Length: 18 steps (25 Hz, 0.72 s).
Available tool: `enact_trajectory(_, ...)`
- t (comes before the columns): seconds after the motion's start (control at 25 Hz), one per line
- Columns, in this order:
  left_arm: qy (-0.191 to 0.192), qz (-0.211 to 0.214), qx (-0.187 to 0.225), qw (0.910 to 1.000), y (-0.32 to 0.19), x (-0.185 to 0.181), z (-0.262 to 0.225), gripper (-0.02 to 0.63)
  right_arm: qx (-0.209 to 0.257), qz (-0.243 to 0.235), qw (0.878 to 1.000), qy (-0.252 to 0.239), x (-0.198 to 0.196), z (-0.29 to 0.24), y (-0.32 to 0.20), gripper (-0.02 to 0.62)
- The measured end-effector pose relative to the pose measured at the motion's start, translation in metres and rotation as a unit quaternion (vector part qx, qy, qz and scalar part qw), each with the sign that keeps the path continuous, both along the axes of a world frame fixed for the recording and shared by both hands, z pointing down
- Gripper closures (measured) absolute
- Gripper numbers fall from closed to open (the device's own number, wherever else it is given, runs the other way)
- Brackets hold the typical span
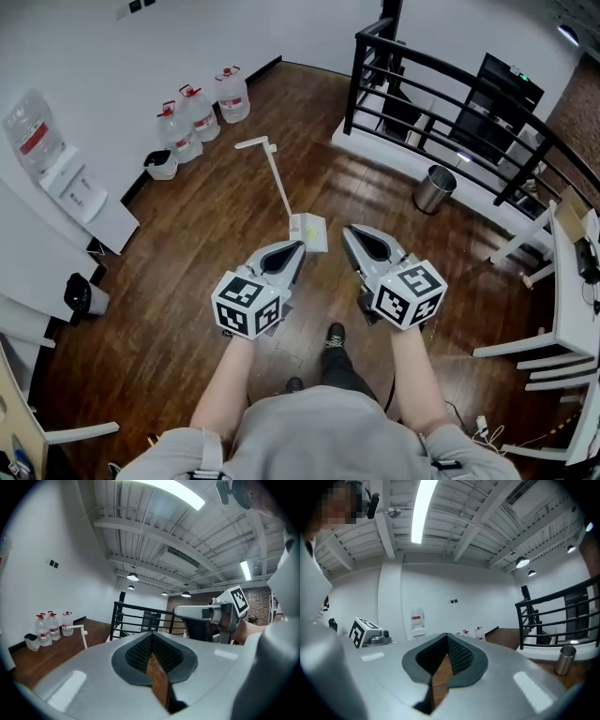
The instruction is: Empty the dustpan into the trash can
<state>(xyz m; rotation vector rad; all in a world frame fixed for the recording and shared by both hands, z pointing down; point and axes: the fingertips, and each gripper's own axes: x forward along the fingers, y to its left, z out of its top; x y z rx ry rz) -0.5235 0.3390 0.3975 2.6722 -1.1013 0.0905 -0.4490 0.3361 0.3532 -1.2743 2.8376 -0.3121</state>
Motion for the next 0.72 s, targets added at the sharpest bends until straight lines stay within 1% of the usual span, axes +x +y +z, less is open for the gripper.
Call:
enact_trajectory(0.2, -0.017, -0.018, 0.001, 0.9997, -0.076, 0.023, 0.007, 0.601, 0.006, -0.026, 1.000, 0.001, 0.020, 0.002, -0.075, 0.597)
enact_trajectory(0.32, -0.026, -0.045, -0.003, 0.9986, -0.119, 0.037, 0.011, 0.601, 0.006, -0.047, 0.999, 0.010, 0.038, 0.003, -0.116, 0.597)
enact_trajectory(0.44, -0.032, -0.064, -0.004, 0.9974, -0.152, 0.048, 0.015, 0.601, -0.002, -0.067, 0.998, 0.017, 0.054, 0.010, -0.151, 0.597)
enact_trajectory(0.52, -0.037, -0.075, -0.003, 0.9965, -0.177, 0.047, 0.016, 0.601, -0.001, -0.077, 0.997, 0.015, 0.054, 0.009, -0.177, 0.597)
enact_trajectory(0.72, -0.048, -0.094, -0.022, 0.9942, -0.222, 0.025, 0.034, 0.601, -0.011, -0.101, 0.995, 0.019, 0.032, 0.021, -0.222, 0.597)
